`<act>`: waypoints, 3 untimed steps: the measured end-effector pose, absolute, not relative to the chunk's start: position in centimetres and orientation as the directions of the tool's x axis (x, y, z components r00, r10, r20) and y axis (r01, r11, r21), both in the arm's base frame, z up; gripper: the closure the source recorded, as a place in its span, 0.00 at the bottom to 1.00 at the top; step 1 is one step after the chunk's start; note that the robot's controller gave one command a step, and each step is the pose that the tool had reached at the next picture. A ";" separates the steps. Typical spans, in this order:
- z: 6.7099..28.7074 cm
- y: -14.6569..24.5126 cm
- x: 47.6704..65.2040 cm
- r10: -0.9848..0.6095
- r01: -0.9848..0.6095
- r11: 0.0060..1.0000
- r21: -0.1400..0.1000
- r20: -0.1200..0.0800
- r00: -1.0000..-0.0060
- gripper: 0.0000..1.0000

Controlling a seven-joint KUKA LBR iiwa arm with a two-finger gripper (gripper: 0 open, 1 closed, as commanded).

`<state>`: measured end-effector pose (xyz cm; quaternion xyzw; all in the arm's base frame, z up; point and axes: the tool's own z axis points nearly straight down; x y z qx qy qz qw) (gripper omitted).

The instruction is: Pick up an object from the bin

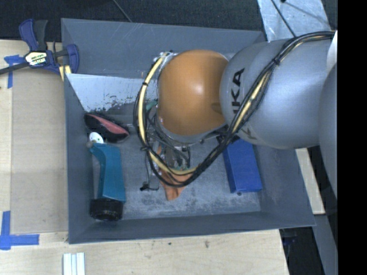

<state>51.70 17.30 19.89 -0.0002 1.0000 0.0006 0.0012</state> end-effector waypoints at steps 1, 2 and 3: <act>20.1 12.8 51.6 -0.012 -0.012 1.000 0.002 -0.001 -1.000 0.00; 16.8 10.0 53.1 -0.059 -0.059 0.998 -0.003 -0.009 -0.998 0.00; 14.2 9.3 52.4 -0.070 -0.070 0.998 0.000 0.004 -0.998 0.00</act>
Offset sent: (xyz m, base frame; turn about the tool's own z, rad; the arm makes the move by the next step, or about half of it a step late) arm 0.0193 -0.0601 -0.0602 -0.1050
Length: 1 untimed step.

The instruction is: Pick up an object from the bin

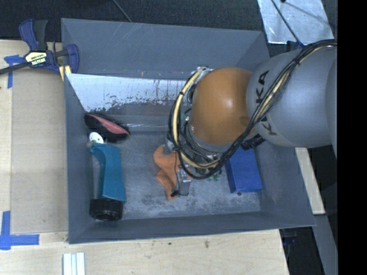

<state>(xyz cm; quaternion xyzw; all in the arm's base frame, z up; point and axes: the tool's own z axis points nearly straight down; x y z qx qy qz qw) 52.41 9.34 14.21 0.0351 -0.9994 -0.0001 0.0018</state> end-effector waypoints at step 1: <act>11.8 8.1 56.1 -0.105 -0.105 0.994 0.000 -0.006 -0.994 0.00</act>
Offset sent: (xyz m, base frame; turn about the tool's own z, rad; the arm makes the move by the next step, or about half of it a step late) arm 0.0617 -0.0388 -0.0721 -0.0366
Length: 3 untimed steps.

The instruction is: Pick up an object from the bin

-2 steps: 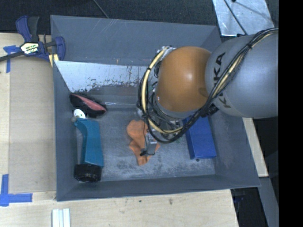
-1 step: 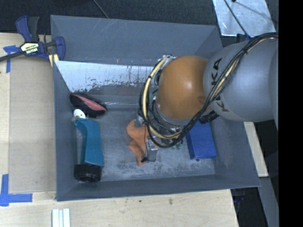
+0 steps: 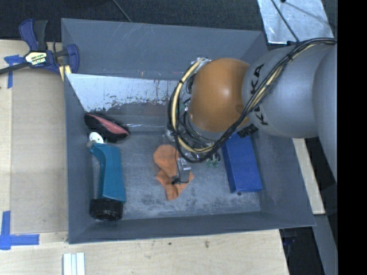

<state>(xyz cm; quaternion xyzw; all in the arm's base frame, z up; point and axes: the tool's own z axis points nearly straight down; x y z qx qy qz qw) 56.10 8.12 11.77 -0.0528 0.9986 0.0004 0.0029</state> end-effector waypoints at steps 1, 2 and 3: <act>7.2 5.4 58.8 -0.105 -0.105 0.995 0.000 -0.007 -0.994 1.00; 7.2 5.4 58.8 -0.105 -0.105 0.995 0.000 -0.007 -0.994 1.00; 18.9 4.3 55.2 -0.088 -0.088 0.996 0.000 -0.003 -0.996 1.00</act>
Offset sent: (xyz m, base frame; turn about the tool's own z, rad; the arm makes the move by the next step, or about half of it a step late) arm 0.0000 0.0000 0.0000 0.0000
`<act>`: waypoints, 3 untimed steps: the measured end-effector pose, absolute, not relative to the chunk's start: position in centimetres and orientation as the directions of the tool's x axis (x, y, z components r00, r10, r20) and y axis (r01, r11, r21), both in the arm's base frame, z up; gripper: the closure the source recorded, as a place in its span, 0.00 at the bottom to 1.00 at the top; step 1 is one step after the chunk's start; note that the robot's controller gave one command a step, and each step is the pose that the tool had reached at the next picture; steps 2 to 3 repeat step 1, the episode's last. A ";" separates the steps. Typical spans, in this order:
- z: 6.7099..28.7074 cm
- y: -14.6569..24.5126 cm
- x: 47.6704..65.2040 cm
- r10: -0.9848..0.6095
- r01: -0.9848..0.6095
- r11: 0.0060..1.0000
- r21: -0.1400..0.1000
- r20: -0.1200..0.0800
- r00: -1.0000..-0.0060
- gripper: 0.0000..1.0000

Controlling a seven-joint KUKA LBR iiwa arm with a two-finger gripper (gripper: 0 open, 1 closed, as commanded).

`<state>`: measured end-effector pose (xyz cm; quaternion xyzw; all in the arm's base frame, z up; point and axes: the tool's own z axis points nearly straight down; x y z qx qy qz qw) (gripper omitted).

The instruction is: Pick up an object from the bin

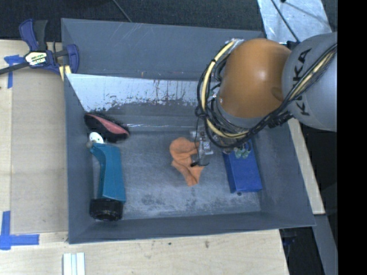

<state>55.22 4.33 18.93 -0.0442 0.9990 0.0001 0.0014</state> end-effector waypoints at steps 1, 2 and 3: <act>18.9 4.3 55.2 -0.088 -0.088 0.996 0.000 -0.003 -0.996 1.00; 18.9 4.3 55.2 -0.088 -0.088 0.996 0.000 -0.003 -0.996 1.00; 18.9 4.3 55.2 -0.088 -0.088 0.996 0.000 -0.003 -0.996 1.00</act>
Offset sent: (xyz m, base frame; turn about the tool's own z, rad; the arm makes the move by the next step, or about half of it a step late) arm 0.0170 0.0286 0.0989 0.0003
